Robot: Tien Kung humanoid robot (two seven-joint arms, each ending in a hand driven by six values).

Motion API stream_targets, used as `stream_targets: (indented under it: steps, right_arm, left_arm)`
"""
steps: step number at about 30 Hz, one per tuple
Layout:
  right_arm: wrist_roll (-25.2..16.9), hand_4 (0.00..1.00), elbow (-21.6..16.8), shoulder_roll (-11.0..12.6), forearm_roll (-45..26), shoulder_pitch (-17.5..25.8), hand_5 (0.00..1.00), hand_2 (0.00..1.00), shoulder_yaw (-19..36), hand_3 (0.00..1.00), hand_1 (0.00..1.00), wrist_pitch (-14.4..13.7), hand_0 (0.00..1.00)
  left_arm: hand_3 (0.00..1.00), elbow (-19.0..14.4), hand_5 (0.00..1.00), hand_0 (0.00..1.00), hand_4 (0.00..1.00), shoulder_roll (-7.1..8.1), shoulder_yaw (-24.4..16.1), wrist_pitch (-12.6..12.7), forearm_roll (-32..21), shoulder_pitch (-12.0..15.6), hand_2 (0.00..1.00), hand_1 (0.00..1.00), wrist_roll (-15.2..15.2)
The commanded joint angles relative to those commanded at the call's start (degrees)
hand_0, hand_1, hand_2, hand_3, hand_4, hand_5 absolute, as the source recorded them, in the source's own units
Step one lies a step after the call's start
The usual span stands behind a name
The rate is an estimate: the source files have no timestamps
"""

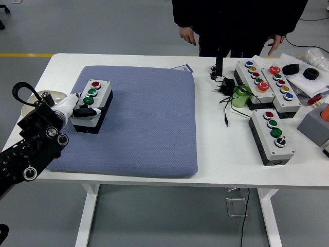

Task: Pick up the button,place it on the desk,press the button,press the button

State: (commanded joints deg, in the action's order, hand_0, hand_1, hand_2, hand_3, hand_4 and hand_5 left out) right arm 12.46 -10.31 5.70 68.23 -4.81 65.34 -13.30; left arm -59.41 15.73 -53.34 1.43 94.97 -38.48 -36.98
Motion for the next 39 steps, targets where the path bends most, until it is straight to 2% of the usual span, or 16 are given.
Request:
stream_targets:
  steps: [5,6,11,12,17,18,23,24,29,30,35,36,39]
  right_arm:
    - [0.0,0.192,0.0,0.1,0.2,0.0,0.15,0.726,0.4,0.59,0.717,0.0,0.755]
    - [0.0,0.192,0.0,0.1,0.3,0.0,0.15,0.726,0.5,0.59,0.717,-0.1,0.755]
    - [-0.1,0.192,0.0,0.1,0.4,0.0,0.15,0.726,0.7,0.59,0.717,-0.1,0.755]
    - [-0.1,0.192,0.0,0.1,0.3,0.0,0.15,0.725,0.7,0.59,0.717,-0.1,0.755]
    - [-0.1,0.192,0.0,0.1,0.5,0.0,0.15,0.725,0.8,0.59,0.717,-0.1,0.755]
    - [-0.1,0.192,0.0,0.1,0.5,0.0,0.15,0.725,0.9,0.59,0.717,-0.1,0.755]
    - [-0.1,0.192,0.0,0.1,0.7,0.1,0.15,0.725,1.0,0.59,0.717,-0.1,0.755]
    - [-0.1,0.192,0.0,0.1,0.7,0.1,0.15,0.725,1.0,0.59,0.718,-0.1,0.755]
    - [-0.1,0.192,0.0,0.1,0.7,0.1,0.15,0.725,1.0,0.59,0.718,-0.1,0.755]
    - [-0.1,0.192,0.0,0.1,0.8,0.1,0.15,0.725,1.0,0.59,0.718,-0.1,0.755]
    - [-0.1,0.192,0.0,0.2,0.8,0.2,0.15,0.725,0.9,0.59,0.718,-0.1,0.755]
    - [0.0,0.192,0.0,0.2,0.9,0.2,0.15,0.725,0.9,0.59,0.717,-0.1,0.755]
    - [0.0,0.192,0.0,0.2,1.0,0.3,0.15,0.725,1.0,0.59,0.717,-0.1,0.755]
  left_arm:
    - [0.998,1.7,0.689,0.936,0.998,-0.92,0.6,-0.1,0.4,-0.9,0.998,0.998,0.0]
    - [0.998,2.4,0.658,0.913,0.998,-1.18,0.9,0.1,0.6,-1.1,0.998,0.998,0.0]
    - [0.998,4.1,0.658,0.913,0.998,-1.77,1.3,1.1,0.8,-1.5,0.998,0.998,0.0]
    - [0.998,4.4,0.502,0.834,0.998,-1.88,1.3,1.3,0.8,-1.5,0.998,0.998,0.0]
    - [0.998,5.1,0.502,0.834,0.998,-2.1,1.6,1.4,2.0,-1.7,0.998,0.998,0.0]
    - [0.841,5.1,0.426,0.67,0.998,-2.06,1.8,1.6,2.1,-1.7,0.998,0.864,0.0]
    - [0.841,5.5,0.426,0.67,0.998,-2.04,2.0,1.8,4.9,-2.1,0.998,0.864,0.0]
    - [0.695,5.7,0.374,0.508,0.961,-1.98,2.2,1.2,5.2,-2.2,0.871,0.694,0.0]
    - [0.695,6.5,0.374,0.508,0.961,-1.95,2.6,-0.6,7.1,-2.6,0.871,0.694,0.0]
    - [0.589,6.6,0.36,0.408,0.94,-1.95,2.6,-0.8,7.1,-2.7,0.687,0.561,0.0]
    - [0.589,8.2,0.36,0.408,0.94,-2.06,3.2,-1.3,6.6,-3.0,0.687,0.561,0.0]
    - [0.443,8.5,0.329,0.347,0.902,-2.08,3.4,-1.2,6.4,-3.0,0.42,0.406,0.0]
    - [0.443,9.3,0.329,0.347,0.902,-2.12,4.0,-0.7,7.1,-3.1,0.42,0.406,0.0]
